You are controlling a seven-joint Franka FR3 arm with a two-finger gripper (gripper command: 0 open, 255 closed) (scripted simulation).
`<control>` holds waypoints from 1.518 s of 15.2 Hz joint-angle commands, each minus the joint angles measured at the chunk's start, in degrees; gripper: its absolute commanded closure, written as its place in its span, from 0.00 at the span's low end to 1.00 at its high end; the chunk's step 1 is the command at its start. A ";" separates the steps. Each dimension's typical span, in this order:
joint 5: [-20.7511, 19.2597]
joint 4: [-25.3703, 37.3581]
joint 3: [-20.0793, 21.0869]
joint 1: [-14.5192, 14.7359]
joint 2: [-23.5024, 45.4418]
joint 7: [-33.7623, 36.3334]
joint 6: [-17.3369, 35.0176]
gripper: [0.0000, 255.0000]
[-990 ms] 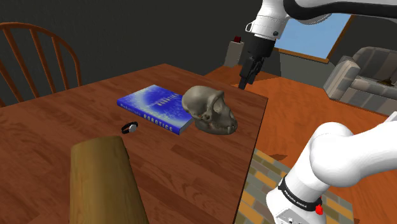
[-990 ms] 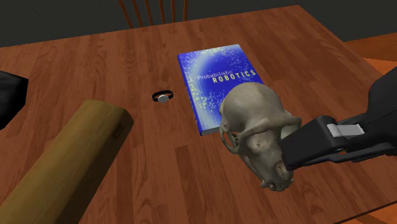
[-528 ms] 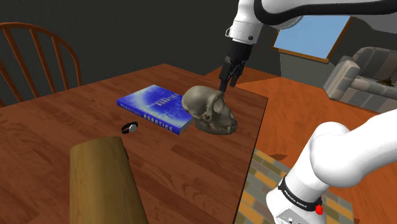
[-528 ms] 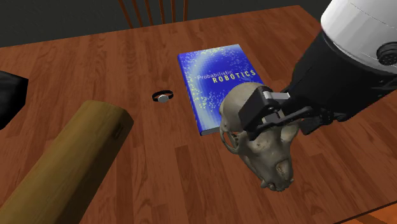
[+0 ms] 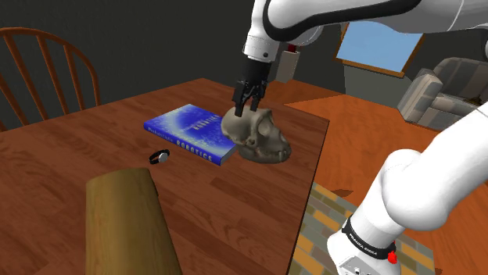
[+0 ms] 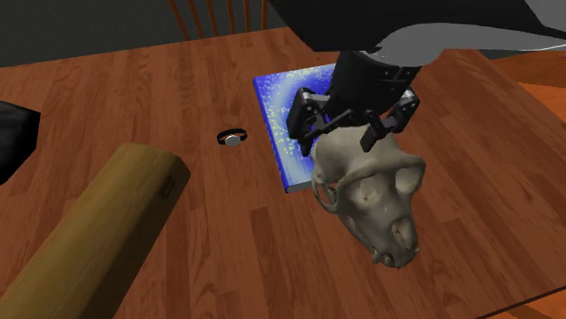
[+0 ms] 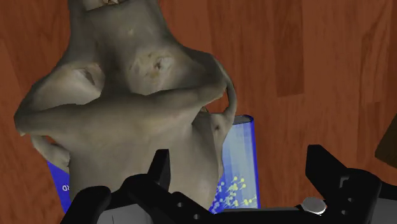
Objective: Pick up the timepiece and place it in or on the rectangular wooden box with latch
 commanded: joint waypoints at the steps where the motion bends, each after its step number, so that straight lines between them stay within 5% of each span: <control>1: 0.73 2.49 0.58 0.56 5.06 0.41 0.63 0.00; 11: 2.47 20.99 2.86 2.84 27.65 2.54 2.79 0.00; 21: 2.43 48.43 4.37 5.69 51.72 5.28 -2.20 0.00; 23: 2.48 47.20 4.41 5.85 51.89 5.21 -0.78 0.00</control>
